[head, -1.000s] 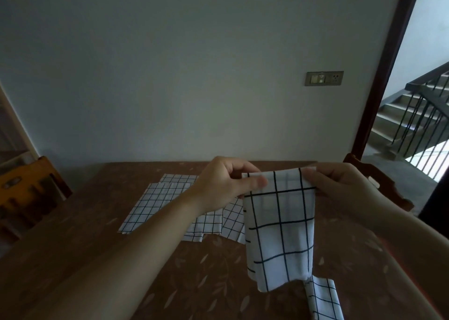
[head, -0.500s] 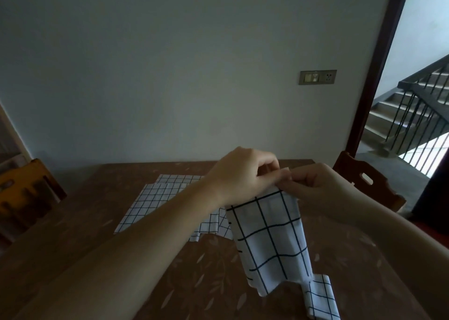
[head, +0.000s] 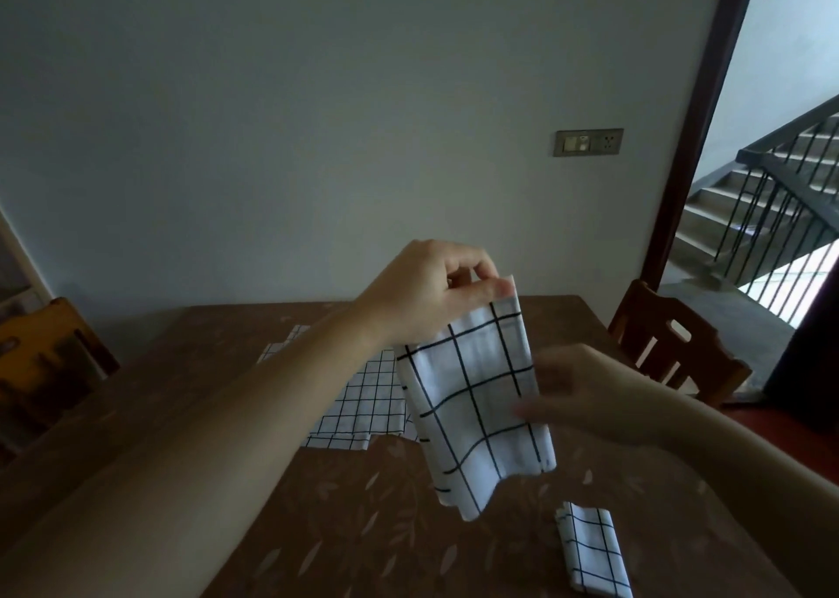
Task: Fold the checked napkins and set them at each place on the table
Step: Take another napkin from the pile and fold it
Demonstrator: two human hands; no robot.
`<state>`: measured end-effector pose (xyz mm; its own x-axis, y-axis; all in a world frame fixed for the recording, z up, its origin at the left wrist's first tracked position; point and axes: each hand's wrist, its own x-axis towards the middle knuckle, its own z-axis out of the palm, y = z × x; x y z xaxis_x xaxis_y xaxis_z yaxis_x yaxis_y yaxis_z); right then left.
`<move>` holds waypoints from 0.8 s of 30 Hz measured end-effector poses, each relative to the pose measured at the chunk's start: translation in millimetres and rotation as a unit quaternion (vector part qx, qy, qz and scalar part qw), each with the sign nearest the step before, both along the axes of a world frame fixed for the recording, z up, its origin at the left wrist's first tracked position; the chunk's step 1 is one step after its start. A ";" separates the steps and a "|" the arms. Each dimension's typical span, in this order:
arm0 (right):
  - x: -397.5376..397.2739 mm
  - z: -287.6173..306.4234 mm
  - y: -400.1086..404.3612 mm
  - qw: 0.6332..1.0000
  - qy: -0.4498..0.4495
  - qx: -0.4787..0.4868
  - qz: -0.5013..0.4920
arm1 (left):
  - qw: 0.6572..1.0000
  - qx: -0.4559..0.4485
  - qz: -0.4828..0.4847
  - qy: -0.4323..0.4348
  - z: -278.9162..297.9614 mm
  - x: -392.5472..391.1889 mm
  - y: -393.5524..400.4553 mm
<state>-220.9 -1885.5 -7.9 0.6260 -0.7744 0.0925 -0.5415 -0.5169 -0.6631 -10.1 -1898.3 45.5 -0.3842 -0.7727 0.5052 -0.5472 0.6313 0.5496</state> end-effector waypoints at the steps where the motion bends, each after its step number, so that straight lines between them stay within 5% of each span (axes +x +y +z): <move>1: 4.3 2.6 -0.8 0.999 -0.034 -0.001 -0.016 | 1.000 0.006 -0.009 0.004 0.1 -0.8 -0.2; 4: 8.7 10.9 -0.9 0.995 -0.093 -0.015 -0.039 | 0.990 0.049 0.000 0.134 -7.6 9.9 -10.8; 7: -1.0 19.5 -2.5 0.973 -0.214 0.027 -0.086 | 0.914 0.265 -0.033 0.306 -26.5 26.3 -10.8; 11: -8.1 14.6 -10.4 0.959 -0.244 0.056 -0.132 | 0.909 0.361 -0.082 0.191 -63.4 11.2 14.8; 19: -26.7 -1.7 -11.6 0.976 -0.170 0.094 -0.095 | 0.884 0.370 -0.017 0.287 -79.9 5.7 12.5; 24: -35.6 -8.8 -13.0 0.950 -0.263 0.154 -0.062 | 0.853 0.387 -0.055 0.346 -79.5 -4.0 14.1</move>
